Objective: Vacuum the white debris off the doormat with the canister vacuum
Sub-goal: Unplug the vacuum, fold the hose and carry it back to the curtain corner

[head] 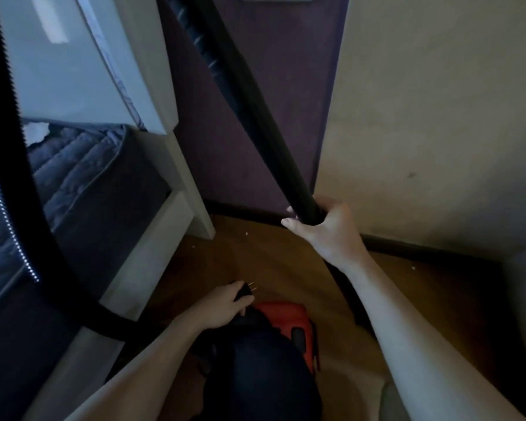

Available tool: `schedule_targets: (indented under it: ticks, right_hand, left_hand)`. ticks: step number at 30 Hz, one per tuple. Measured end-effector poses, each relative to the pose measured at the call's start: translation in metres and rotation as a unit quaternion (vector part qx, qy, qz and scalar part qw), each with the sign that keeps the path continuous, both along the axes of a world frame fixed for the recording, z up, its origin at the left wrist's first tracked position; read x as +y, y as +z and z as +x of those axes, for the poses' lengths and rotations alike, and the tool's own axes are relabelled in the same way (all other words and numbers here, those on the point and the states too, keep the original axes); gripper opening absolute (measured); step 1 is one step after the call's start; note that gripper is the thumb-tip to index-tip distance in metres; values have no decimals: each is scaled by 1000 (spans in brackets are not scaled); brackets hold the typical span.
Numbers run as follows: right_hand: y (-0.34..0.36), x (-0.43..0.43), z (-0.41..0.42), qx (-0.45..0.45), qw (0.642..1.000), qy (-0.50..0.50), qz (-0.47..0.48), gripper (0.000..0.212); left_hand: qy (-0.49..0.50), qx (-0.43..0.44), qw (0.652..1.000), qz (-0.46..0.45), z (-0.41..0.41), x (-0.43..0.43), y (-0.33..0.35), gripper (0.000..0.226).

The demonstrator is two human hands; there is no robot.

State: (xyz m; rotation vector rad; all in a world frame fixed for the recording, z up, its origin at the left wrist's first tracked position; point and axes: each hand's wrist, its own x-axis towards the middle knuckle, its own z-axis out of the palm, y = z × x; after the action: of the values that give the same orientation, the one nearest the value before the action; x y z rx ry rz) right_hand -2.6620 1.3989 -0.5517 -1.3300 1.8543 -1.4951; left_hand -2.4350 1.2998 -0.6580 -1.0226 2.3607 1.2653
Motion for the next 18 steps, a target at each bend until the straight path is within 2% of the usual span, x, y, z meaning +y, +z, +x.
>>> schedule_targets:
  ticks: [4, 6, 9, 10, 12, 15, 18]
  right_hand:
    - [-5, 0, -3, 6, 999, 31, -40, 30]
    - [-9, 2, -5, -5, 998, 34, -50, 31]
    - [-21, 6, -8, 8, 998, 49, -42, 30]
    - [-26, 8, -9, 17, 998, 53, -37, 29]
    - [-34, 10, -9, 25, 998, 53, -30, 29]
    - [-37, 7, -8, 37, 998, 51, -25, 26]
    - [-37, 3, -8, 42, 998, 39, -25, 32]
  left_hand:
    - [-31, -20, 999, 3, 9, 7, -16, 14]
    - [-44, -28, 999, -8, 10, 10, -21, 20]
    - [-92, -50, 994, -31, 4, 11, -20, 42]
    - [-104, -47, 993, -23, 2, 12, -19, 38]
    - [-118, -25, 993, 9, -3, 10, -16, 16]
    - [-120, -32, 989, 75, -8, 13, -13, 6]
    - [-136, -68, 985, 85, -8, 20, -21, 20]
